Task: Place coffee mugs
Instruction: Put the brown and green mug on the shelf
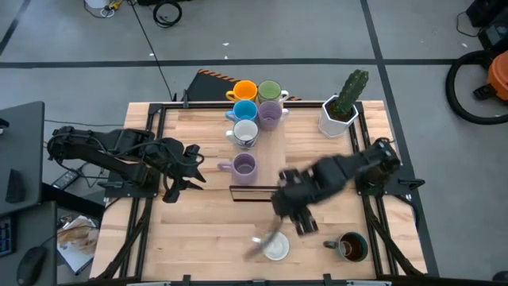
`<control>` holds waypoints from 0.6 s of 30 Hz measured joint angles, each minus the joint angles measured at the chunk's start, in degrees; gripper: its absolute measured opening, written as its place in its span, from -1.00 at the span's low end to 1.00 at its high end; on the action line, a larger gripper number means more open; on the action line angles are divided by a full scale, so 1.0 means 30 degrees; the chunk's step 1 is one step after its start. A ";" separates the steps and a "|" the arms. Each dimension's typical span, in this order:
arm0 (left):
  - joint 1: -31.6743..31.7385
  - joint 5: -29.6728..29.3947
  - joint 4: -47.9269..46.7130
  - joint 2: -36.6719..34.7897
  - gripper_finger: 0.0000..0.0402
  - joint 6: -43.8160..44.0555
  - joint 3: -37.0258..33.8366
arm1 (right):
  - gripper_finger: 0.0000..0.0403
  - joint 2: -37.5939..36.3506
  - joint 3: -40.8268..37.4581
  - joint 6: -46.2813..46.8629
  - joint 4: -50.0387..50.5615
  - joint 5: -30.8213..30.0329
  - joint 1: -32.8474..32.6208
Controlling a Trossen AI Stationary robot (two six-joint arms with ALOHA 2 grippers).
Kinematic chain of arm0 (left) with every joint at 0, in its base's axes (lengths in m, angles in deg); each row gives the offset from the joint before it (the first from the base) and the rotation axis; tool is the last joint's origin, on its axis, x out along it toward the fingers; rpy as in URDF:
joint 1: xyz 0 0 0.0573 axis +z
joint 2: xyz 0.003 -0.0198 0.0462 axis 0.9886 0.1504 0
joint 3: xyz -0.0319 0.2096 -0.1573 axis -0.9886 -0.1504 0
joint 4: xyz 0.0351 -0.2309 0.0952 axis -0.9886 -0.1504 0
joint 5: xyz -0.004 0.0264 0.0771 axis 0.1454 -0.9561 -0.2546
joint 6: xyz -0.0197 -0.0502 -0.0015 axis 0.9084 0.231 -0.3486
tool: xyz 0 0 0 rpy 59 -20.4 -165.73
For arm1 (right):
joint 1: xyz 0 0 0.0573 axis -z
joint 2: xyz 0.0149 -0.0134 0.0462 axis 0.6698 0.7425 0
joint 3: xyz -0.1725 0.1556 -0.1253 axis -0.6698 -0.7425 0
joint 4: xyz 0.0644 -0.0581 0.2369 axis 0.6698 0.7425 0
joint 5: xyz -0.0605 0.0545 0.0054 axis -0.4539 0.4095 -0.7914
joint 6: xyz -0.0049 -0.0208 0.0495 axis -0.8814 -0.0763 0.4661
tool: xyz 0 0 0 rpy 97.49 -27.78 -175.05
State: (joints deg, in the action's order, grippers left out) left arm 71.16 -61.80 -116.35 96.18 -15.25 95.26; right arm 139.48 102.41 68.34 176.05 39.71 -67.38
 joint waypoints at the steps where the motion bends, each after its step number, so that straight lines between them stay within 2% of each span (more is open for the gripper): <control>1: -0.0003 -0.0014 0.0005 0.0000 -0.42 -0.0212 0.0000 | -0.07 -0.0044 -0.0233 0.1100 0.0005 0.0006 -0.0551; 6: -0.0003 -0.1079 -0.0015 0.0000 -0.42 -0.0731 0.0000 | -0.07 -0.0003 -0.1118 0.6816 0.0051 -0.1212 -0.3198; 11: -0.0003 -0.2428 -0.0007 0.0000 -0.42 -0.0721 0.0000 | -0.07 0.0075 -0.3110 1.2436 -0.0037 -0.1415 -0.5560; 14: -0.0003 -0.2499 0.0000 0.0000 -0.42 -0.0716 0.0000 | -0.07 0.0068 -0.4982 1.5369 -0.0434 -0.0998 -0.6665; 18: -0.0003 -0.2499 0.0007 0.0000 -0.42 -0.0231 0.0000 | -0.08 0.0082 -0.7587 1.6927 -0.3172 0.0518 -0.7438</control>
State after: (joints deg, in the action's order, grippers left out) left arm 71.16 -69.30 -116.33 96.18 -15.94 95.26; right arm 139.73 79.65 119.12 166.53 41.26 -89.69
